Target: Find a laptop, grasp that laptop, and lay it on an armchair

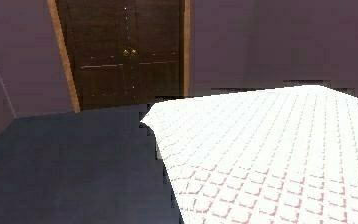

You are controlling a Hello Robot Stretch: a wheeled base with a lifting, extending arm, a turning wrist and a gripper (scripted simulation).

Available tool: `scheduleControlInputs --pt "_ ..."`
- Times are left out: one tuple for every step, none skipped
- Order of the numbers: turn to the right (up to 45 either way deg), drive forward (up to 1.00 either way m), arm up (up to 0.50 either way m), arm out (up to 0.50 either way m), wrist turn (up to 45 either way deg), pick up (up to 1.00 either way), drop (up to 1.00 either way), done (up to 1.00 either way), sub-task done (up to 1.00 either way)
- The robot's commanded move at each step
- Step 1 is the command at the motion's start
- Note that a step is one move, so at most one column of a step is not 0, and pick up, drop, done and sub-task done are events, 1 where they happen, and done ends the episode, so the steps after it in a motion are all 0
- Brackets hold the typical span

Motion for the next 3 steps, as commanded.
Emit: scheduleControlInputs --pt "0.0 0.00 -0.30 0.00 0.0 0.00 0.00 0.00 0.00" --pt "0.0 0.00 0.00 0.00 0.0 1.00 0.00 0.00 0.00" --pt "0.0 0.00 0.10 0.00 0.0 0.00 0.00 0.00 0.00"
